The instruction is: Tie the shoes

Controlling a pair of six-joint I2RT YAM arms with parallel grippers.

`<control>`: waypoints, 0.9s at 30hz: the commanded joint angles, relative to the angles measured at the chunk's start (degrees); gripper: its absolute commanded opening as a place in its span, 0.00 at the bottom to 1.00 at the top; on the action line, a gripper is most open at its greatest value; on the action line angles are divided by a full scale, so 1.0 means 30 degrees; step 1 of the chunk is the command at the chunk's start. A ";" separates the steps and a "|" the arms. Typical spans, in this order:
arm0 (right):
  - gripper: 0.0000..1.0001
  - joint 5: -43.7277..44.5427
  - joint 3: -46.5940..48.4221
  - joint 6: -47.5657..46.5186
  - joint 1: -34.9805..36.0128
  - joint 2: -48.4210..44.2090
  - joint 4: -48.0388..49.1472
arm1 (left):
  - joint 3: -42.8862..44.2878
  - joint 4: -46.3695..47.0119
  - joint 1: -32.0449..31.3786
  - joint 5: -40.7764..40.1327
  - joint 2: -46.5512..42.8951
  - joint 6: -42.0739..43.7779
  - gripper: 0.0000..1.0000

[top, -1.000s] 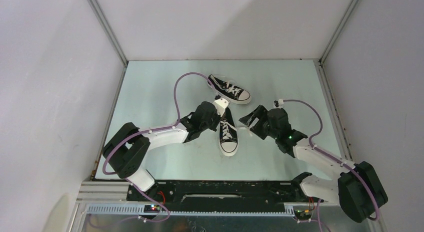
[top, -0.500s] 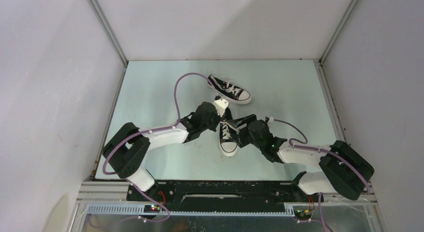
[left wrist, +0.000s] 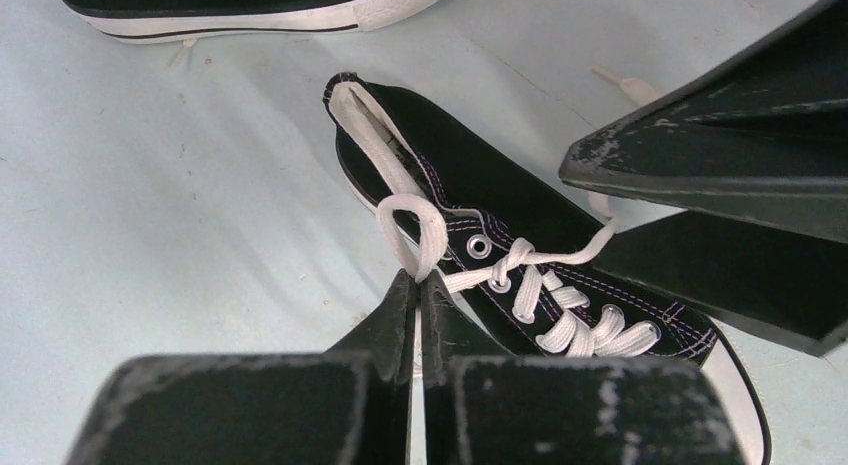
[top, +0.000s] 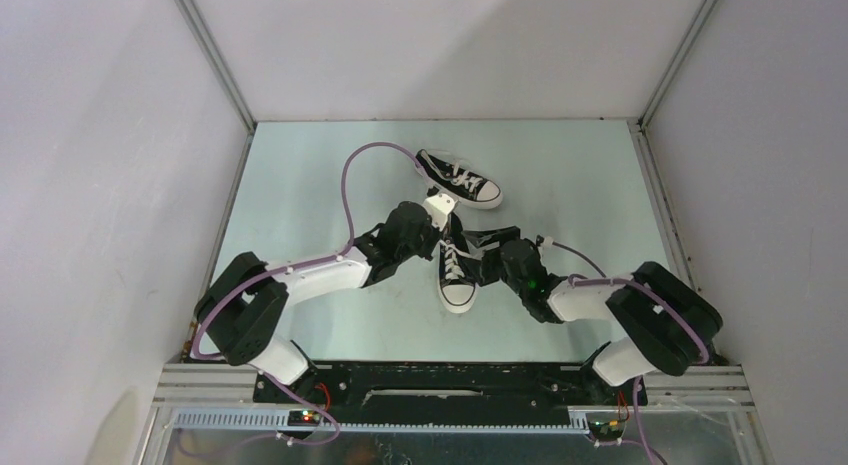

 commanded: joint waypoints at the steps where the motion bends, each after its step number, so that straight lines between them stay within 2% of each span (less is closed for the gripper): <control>1: 0.74 -0.0839 -0.0274 0.0201 -0.0903 0.1511 0.2694 | 0.0068 0.0466 -0.0052 -0.0095 -0.0763 0.0057 0.00; 7: 0.69 -0.1579 -0.0400 0.0049 -0.1640 0.3507 0.4712 | 0.0157 0.0507 -0.0046 0.0013 -0.0577 0.0216 0.00; 13: 0.57 -0.2797 0.0286 -0.1237 -0.2454 0.4422 0.5195 | 0.0296 0.0448 -0.0032 0.0020 -0.0323 0.0287 0.00; 16: 0.41 -0.3300 0.0372 -0.1483 -0.2564 0.5214 0.6896 | 0.0559 0.0154 -0.0027 -0.0057 -0.0124 0.0267 0.00; 20: 0.22 -0.4869 0.0826 -0.2513 -0.2984 0.5681 0.7321 | 0.0768 -0.0269 -0.0027 -0.0151 0.0094 0.0174 0.00; 21: 0.12 -0.5190 0.1053 -0.2811 -0.3145 0.5715 0.7226 | 0.0783 -0.0279 -0.0040 -0.0145 0.0098 0.0174 0.00; 23: 0.00 -0.6098 0.1320 -0.3647 -0.3363 0.5681 0.7070 | 0.0782 -0.0214 -0.0052 -0.0083 0.0125 0.0196 0.00; 27: 0.00 -0.7961 0.1490 -0.6219 -0.4163 0.5123 0.6923 | 0.0784 -0.0172 -0.0082 -0.0011 0.0198 0.0217 0.00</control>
